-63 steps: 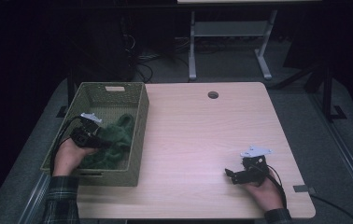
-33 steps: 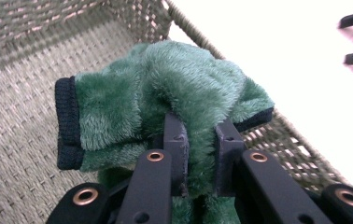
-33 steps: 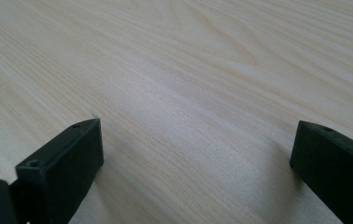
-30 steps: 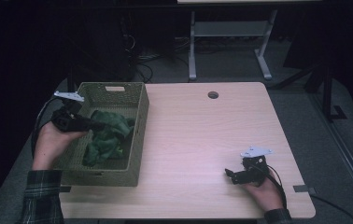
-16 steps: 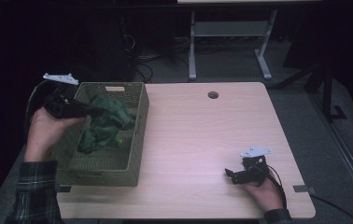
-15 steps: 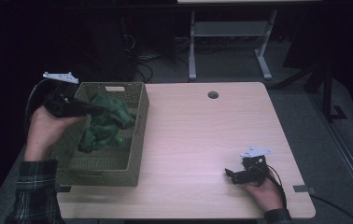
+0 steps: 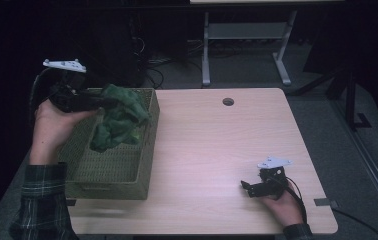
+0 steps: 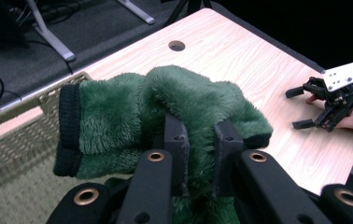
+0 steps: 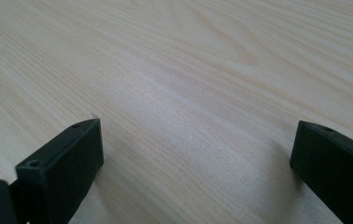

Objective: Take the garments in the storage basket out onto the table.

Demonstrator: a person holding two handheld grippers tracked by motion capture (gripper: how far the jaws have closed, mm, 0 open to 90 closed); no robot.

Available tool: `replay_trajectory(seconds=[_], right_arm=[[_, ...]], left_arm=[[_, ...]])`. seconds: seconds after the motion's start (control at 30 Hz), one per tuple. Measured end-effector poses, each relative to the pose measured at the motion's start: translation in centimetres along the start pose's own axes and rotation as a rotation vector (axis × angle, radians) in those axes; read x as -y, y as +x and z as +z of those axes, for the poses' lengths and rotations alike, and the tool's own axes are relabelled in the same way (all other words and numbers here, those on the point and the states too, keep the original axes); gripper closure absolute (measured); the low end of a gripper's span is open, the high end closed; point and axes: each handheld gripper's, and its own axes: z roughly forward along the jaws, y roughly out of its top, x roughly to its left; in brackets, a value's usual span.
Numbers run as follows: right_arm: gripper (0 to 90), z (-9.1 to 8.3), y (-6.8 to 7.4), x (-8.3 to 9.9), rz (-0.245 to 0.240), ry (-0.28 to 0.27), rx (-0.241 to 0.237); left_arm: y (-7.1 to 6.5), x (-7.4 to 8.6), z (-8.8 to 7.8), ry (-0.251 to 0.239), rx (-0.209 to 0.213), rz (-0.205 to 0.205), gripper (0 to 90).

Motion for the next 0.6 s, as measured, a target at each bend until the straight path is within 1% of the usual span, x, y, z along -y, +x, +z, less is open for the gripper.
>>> replay_trajectory(seconds=[0.17,0.27,0.4,0.6], right_arm=[[2.3,0.0,0.0,0.0,0.0,0.0,0.0],[2.3,0.0,0.0,0.0,0.0,0.0,0.0],[2.4,0.0,0.0,0.0,-0.001,-0.001,0.0],[2.3,0.0,0.0,0.0,-0.001,-0.001,0.0]], left_arm=[[-0.7,-0.7,1.2,-0.013,0.019,0.011,79.3],[-1.2,-1.2,1.6,-0.03,0.023,0.013,79.4],[-1.8,-1.8,2.1,-0.053,0.044,0.018,79.6],[-3.1,-2.8,2.6,-0.064,0.054,0.048,80.0]])
